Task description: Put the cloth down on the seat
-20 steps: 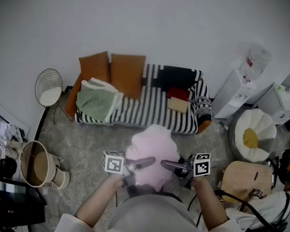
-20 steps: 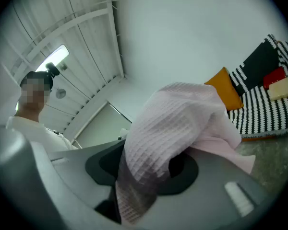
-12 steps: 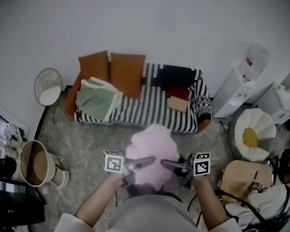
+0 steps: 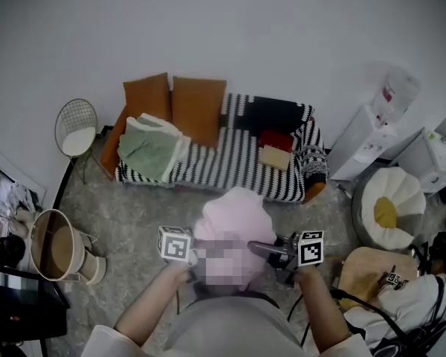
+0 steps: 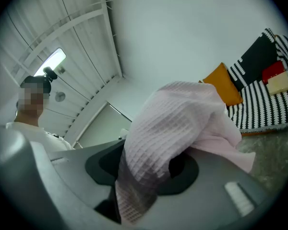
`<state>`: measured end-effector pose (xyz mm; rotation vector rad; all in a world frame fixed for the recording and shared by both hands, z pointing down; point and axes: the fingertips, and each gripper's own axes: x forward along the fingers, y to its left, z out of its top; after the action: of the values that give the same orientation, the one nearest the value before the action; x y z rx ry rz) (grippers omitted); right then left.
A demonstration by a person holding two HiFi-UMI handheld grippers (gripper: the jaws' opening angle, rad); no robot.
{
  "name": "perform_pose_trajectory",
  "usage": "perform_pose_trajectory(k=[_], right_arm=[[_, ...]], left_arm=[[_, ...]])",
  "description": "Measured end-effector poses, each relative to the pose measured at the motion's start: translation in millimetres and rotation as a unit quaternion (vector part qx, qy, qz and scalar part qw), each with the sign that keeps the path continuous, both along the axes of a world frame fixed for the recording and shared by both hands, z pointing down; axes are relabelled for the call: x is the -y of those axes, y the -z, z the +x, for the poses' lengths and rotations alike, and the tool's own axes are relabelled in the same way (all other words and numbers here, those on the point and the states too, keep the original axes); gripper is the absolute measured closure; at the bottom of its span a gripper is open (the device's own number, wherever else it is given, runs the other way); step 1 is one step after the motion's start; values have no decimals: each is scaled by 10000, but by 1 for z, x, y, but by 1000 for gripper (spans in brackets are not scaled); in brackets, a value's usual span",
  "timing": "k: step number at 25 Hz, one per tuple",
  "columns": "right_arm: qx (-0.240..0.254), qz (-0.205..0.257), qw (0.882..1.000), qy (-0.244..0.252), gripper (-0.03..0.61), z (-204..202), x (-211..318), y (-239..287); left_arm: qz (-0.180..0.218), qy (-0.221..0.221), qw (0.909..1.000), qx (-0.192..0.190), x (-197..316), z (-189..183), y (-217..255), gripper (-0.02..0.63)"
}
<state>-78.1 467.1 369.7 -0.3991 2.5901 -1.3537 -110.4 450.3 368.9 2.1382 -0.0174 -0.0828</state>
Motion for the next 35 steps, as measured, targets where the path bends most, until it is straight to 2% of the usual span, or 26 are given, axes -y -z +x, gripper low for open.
perform_pose_trajectory(k=[15, 28, 35], right_arm=[[-70, -48, 9992, 382, 391, 54, 15, -9], [-99, -57, 9978, 652, 390, 107, 38, -19], [-140, -63, 9978, 652, 388, 114, 56, -22]], left_arm=[[86, 361, 9991, 223, 12, 53, -8, 416], [119, 672, 9974, 247, 33, 106, -18, 414], [172, 715, 9966, 376, 51, 113, -21, 414]])
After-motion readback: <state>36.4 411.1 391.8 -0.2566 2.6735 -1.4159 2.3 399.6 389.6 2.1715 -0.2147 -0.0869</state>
